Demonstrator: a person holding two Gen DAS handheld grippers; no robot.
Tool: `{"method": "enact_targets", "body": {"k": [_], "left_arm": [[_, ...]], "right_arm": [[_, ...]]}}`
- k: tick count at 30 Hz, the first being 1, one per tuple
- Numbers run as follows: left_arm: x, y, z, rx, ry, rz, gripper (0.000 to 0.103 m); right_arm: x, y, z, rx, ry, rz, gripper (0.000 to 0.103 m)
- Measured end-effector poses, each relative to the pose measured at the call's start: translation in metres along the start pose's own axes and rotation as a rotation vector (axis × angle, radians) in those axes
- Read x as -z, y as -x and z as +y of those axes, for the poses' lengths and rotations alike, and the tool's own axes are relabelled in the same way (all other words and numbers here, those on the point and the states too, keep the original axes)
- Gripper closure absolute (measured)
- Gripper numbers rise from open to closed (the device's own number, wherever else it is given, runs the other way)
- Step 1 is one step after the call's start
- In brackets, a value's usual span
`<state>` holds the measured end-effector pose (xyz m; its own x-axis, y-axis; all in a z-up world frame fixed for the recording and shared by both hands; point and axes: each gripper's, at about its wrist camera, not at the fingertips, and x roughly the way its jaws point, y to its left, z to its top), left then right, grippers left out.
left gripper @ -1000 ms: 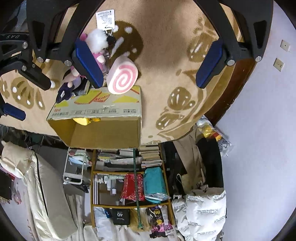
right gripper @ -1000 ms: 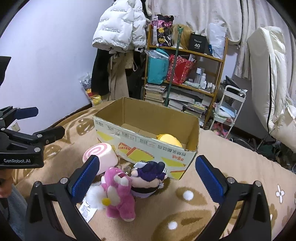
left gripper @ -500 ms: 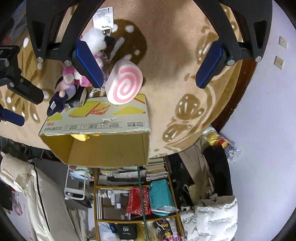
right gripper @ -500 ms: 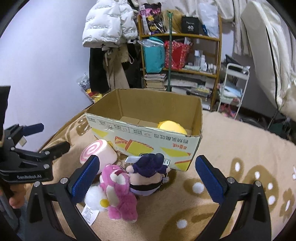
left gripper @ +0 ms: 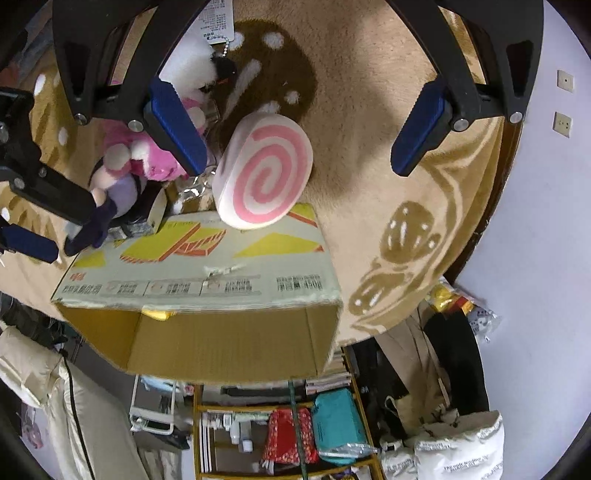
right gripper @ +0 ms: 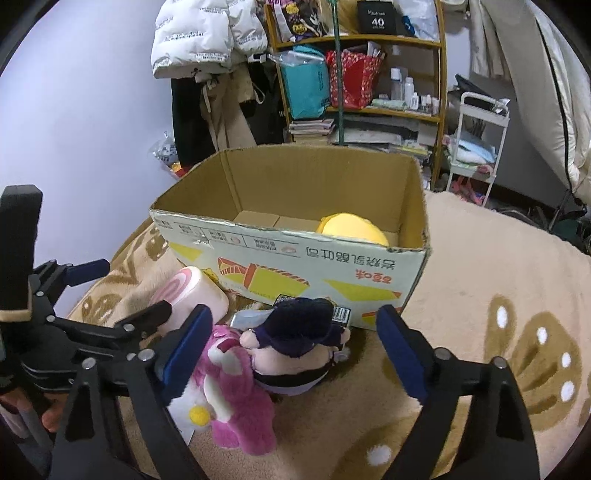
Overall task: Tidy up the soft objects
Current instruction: 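Move both grippers back toward the remaining toys beside the box, then grasp the pink swirl cushion with the left gripper while the right gripper grasps the purple-hatted doll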
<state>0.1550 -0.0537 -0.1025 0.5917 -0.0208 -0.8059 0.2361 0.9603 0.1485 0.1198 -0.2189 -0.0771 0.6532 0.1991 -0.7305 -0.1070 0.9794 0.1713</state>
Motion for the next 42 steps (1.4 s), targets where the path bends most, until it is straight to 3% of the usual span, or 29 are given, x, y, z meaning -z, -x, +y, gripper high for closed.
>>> {"method": "enact_targets", "body": {"k": [8,22,24,28,32,34,42], "left_arm": [[0.003,-0.023,-0.006,-0.002,-0.021,0.044,0.004],[0.005,-0.034,-0.007,-0.020,-0.033,0.049,0.004],[0.005,-0.034,-0.008,-0.017,-0.031,0.039,0.005],[0.006,-0.034,-0.008,0.024,-0.027,0.046,0.028],[0.006,-0.037,-0.008,0.054,-0.020,0.048,0.037],[0.007,-0.038,-0.008,0.075,-0.010,0.051,0.049],[0.008,-0.035,-0.007,0.092,0.008,0.049,0.061]], "right_arm": [[0.002,-0.020,-0.007,-0.016,-0.027,0.060,0.021],[0.003,-0.026,-0.009,-0.040,-0.049,0.068,0.021],[0.003,-0.026,-0.009,-0.042,-0.046,0.066,0.025],[0.003,-0.028,-0.007,-0.035,-0.036,0.069,0.028],[0.003,-0.028,-0.007,-0.033,-0.033,0.071,0.030],[0.002,-0.027,-0.006,-0.027,-0.025,0.071,0.032],[0.001,-0.023,-0.002,-0.019,0.006,0.058,0.045]]}}
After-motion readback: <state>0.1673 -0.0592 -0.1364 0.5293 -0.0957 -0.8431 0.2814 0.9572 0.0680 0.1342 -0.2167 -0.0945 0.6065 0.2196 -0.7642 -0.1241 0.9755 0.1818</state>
